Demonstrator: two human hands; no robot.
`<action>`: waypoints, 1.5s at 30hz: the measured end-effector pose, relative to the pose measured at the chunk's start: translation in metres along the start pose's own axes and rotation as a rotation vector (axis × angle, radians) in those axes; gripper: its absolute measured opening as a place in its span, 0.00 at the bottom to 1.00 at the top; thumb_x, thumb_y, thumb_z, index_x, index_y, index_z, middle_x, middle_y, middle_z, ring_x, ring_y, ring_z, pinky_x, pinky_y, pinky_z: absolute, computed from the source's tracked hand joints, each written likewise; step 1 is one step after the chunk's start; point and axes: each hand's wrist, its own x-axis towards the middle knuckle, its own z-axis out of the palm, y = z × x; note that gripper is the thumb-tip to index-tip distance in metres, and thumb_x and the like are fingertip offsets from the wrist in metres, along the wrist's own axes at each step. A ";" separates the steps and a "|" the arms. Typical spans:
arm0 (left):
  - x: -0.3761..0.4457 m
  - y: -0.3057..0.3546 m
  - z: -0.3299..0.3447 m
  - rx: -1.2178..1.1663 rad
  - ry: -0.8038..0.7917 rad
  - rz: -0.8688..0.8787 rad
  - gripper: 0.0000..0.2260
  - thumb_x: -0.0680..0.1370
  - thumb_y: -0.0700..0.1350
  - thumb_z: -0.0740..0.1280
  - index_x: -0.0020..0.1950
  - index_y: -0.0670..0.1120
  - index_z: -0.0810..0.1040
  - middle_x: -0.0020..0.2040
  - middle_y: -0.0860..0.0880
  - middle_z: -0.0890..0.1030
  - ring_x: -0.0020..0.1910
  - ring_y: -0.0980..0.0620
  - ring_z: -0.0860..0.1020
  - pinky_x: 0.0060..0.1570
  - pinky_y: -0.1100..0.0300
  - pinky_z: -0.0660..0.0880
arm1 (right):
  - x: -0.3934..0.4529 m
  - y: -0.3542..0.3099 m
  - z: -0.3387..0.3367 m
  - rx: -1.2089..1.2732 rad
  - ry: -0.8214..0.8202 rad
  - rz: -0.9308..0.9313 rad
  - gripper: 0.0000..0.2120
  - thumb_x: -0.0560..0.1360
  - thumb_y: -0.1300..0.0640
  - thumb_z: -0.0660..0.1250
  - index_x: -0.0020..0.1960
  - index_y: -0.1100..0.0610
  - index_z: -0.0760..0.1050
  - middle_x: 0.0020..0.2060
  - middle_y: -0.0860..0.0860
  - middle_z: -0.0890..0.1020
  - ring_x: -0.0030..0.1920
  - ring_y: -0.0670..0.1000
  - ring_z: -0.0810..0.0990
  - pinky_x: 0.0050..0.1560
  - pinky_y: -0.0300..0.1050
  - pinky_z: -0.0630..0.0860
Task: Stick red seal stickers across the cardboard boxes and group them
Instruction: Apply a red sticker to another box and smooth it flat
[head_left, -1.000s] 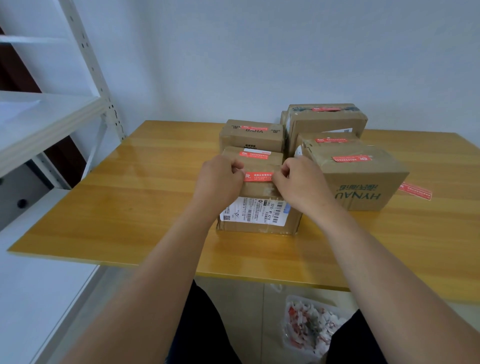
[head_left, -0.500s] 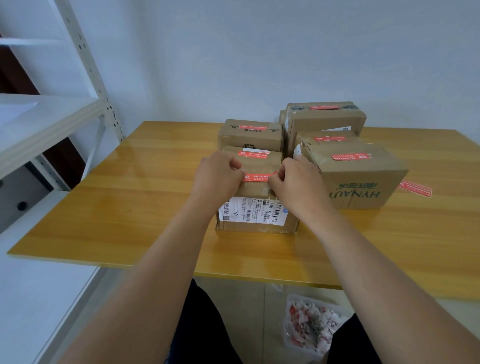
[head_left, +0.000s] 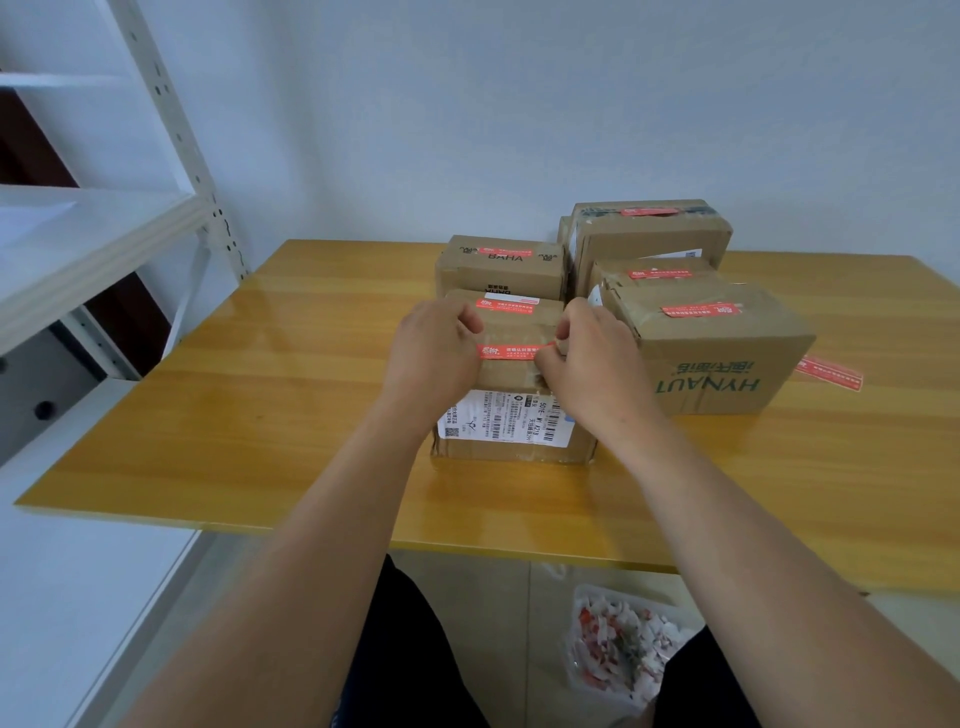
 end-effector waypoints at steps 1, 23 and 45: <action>-0.003 -0.002 0.001 -0.003 0.015 0.025 0.10 0.78 0.36 0.60 0.50 0.49 0.78 0.50 0.50 0.76 0.45 0.52 0.73 0.34 0.63 0.65 | 0.000 0.001 0.001 -0.009 0.009 -0.014 0.05 0.78 0.56 0.63 0.50 0.55 0.68 0.47 0.51 0.74 0.49 0.53 0.72 0.44 0.44 0.68; -0.057 -0.022 0.028 0.403 0.088 0.371 0.22 0.79 0.54 0.55 0.69 0.49 0.75 0.70 0.47 0.74 0.71 0.48 0.70 0.71 0.50 0.63 | -0.041 0.018 0.014 -0.263 0.058 -0.252 0.26 0.81 0.41 0.54 0.66 0.58 0.77 0.64 0.54 0.80 0.69 0.55 0.74 0.66 0.54 0.70; -0.060 -0.011 0.031 0.474 0.037 0.256 0.30 0.79 0.58 0.50 0.76 0.43 0.65 0.77 0.45 0.65 0.76 0.49 0.62 0.75 0.53 0.52 | -0.042 0.020 0.013 -0.223 0.025 -0.238 0.32 0.81 0.38 0.49 0.67 0.62 0.74 0.65 0.56 0.77 0.66 0.55 0.74 0.65 0.50 0.73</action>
